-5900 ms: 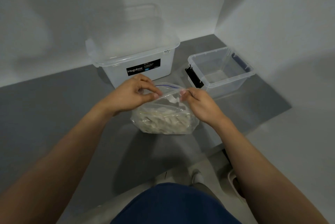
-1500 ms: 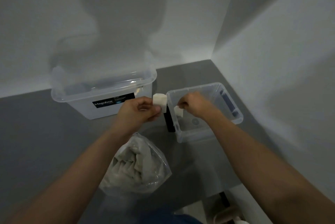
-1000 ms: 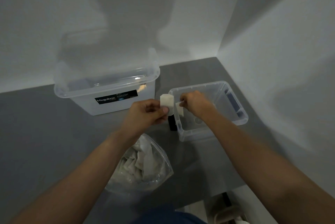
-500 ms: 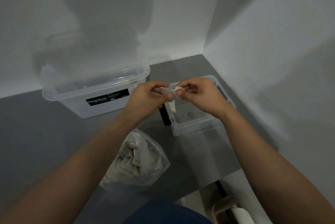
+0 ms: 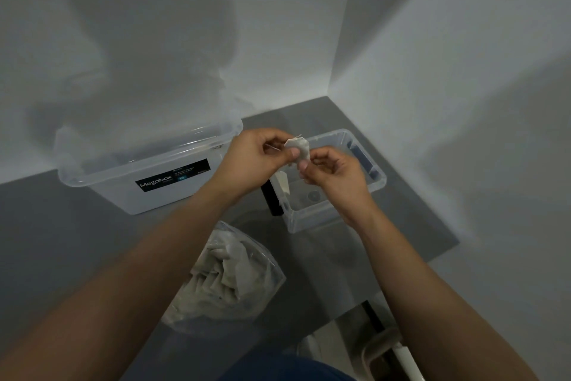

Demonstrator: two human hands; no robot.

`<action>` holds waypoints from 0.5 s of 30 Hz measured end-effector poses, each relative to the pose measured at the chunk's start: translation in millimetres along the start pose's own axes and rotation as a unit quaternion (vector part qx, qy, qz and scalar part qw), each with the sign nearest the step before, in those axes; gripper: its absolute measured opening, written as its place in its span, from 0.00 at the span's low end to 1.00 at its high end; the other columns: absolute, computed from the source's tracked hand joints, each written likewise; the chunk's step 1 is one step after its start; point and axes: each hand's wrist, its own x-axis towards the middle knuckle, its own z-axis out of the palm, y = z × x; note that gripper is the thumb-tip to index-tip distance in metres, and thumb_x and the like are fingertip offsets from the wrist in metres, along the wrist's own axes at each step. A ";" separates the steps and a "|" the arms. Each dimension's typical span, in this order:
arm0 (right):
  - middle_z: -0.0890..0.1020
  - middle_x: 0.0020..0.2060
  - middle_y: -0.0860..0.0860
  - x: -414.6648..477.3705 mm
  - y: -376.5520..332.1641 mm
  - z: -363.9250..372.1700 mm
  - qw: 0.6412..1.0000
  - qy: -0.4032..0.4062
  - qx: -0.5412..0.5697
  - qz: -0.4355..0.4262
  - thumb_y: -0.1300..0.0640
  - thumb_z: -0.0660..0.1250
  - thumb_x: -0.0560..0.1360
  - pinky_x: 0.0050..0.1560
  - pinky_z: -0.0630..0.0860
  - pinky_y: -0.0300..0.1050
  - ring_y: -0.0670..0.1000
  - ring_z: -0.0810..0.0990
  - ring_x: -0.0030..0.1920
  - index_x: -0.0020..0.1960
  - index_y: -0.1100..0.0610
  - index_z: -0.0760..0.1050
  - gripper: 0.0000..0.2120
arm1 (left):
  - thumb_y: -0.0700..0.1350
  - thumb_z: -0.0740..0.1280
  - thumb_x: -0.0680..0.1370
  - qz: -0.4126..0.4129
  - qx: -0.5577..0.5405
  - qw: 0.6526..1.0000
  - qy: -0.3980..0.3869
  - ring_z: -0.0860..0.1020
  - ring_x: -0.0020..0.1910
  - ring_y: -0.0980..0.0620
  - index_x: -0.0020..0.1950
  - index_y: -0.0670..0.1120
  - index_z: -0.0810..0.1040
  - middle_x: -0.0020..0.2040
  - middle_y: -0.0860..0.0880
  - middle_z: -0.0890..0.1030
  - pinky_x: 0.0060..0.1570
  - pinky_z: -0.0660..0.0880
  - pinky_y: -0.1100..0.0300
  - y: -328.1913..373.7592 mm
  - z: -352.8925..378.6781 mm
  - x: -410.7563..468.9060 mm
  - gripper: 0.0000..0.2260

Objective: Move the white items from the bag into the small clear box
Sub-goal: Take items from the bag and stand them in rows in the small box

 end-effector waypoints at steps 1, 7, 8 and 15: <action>0.86 0.43 0.59 -0.3 0.1 -0.1 1.000 -0.003 0.018 0.005 0.65 0.74 0.76 0.47 0.82 0.44 0.51 0.84 0.43 0.53 0.66 0.81 0.08 | 0.44 0.78 0.74 -0.003 -0.018 1.000 -0.012 0.85 0.46 0.56 0.56 0.50 0.85 0.47 0.53 0.87 0.52 0.81 0.59 2.1 -0.7 0.2 0.12; 0.86 0.47 0.57 0.4 0.6 0.5 1.000 -0.010 0.010 0.013 0.63 0.77 0.74 0.51 0.83 0.50 0.52 0.85 0.45 0.57 0.60 0.81 0.12 | 0.39 0.77 0.75 -0.055 -0.080 0.995 -0.023 0.86 0.43 0.50 0.57 0.46 0.84 0.47 0.47 0.86 0.49 0.84 0.48 -2.6 4.6 -5.0 0.11; 0.85 0.50 0.56 1.2 -0.6 -3.0 0.999 -0.015 -0.032 0.006 0.62 0.77 0.73 0.52 0.83 0.52 0.52 0.85 0.47 0.60 0.57 0.81 0.16 | 0.38 0.76 0.75 -0.061 -0.068 0.996 -0.016 0.86 0.42 0.50 0.56 0.45 0.84 0.47 0.46 0.86 0.49 0.84 0.47 -4.9 4.5 -5.4 0.10; 0.85 0.48 0.47 16.1 -26.1 -21.3 0.972 -0.085 -0.212 -0.057 0.53 0.73 0.78 0.53 0.83 0.55 0.52 0.85 0.44 0.62 0.49 0.82 0.12 | 0.48 0.77 0.75 0.012 0.187 0.982 -0.035 0.81 0.37 0.51 0.48 0.53 0.85 0.38 0.51 0.84 0.42 0.78 0.54 -8.8 6.6 0.8 0.04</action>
